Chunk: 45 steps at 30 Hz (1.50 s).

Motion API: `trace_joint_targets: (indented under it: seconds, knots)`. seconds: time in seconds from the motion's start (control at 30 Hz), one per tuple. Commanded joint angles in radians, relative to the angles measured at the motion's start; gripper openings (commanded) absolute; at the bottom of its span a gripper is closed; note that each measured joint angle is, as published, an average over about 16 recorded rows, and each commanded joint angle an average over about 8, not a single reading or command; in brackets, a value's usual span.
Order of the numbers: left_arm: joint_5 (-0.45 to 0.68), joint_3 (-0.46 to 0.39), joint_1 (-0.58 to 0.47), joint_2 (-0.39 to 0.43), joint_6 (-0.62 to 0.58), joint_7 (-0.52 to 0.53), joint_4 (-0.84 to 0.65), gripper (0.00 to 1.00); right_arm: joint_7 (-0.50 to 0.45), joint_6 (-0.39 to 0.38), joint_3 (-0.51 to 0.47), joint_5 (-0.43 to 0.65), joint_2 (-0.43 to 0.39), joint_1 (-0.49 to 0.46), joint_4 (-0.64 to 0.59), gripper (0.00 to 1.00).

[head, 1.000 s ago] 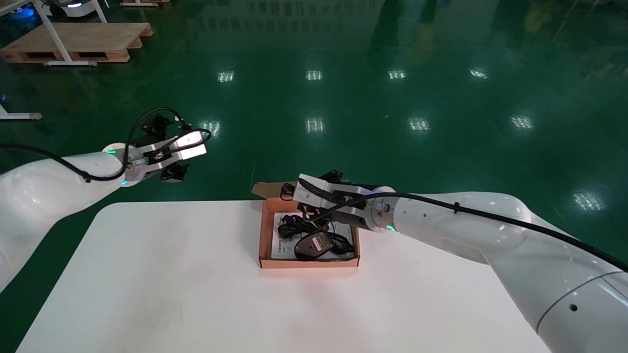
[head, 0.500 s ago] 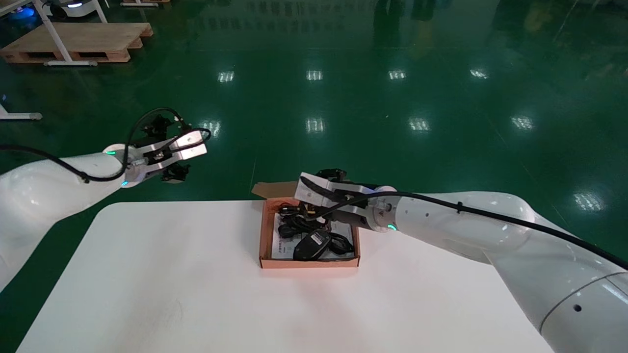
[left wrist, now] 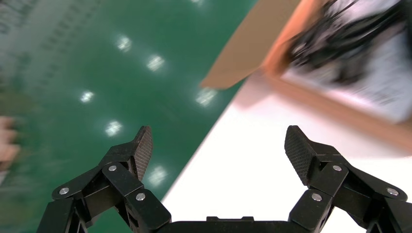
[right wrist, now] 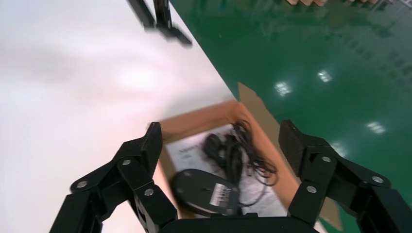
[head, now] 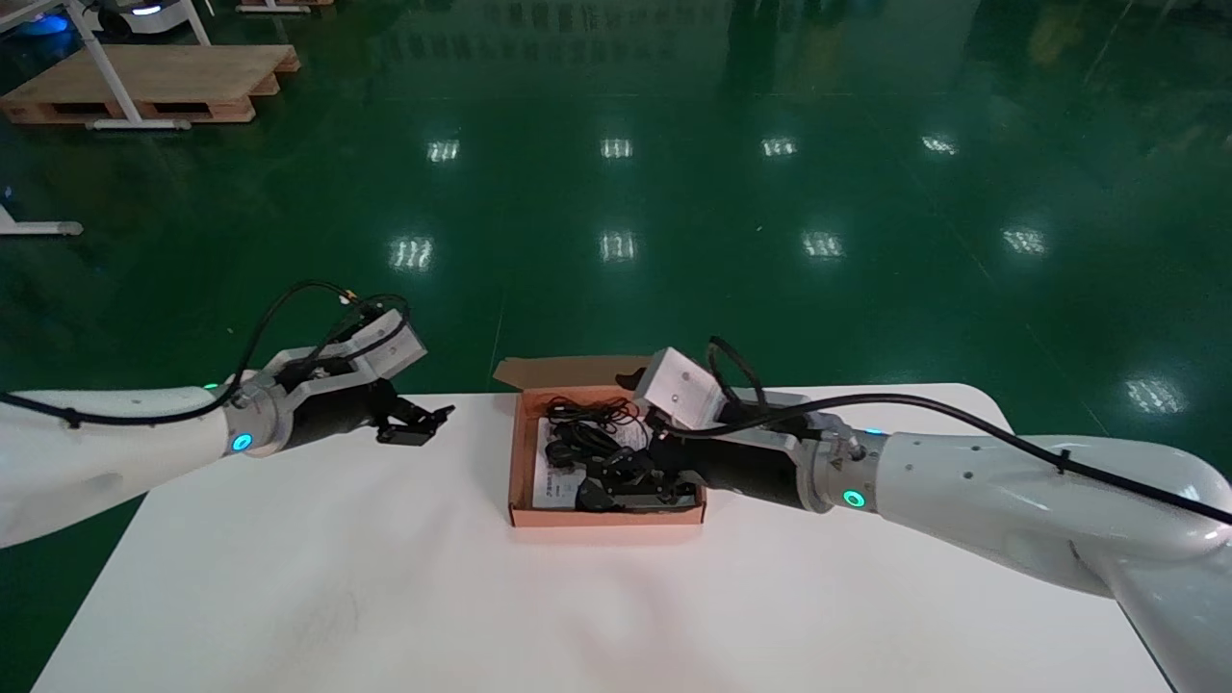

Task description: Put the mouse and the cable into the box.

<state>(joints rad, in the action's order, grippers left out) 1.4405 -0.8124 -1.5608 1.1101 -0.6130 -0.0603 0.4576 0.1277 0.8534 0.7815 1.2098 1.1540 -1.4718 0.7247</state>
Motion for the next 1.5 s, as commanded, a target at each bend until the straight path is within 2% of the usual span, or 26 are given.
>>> trace_joint_targets:
  seconds: [0.03, 1.27, 1.5]
  knots:
    - [-0.033, 0.025, 0.023, -0.023, -0.041, 0.011, 0.038, 1.0, -0.015, 0.03, -0.023, -0.022, -0.025, 0.018, 0.026, 1.0]
    - [-0.646, 0.485, 0.442, -0.454, -0.803, 0.226, 0.752, 1.0, -0.287, 0.584, -0.456, -0.435, -0.493, 0.361, 0.508, 1.0]
    - [-0.728, 0.546, 0.498, -0.511, -0.904, 0.252, 0.847, 1.0, -0.32, 0.657, -0.513, -0.49, -0.555, 0.406, 0.572, 1.0]
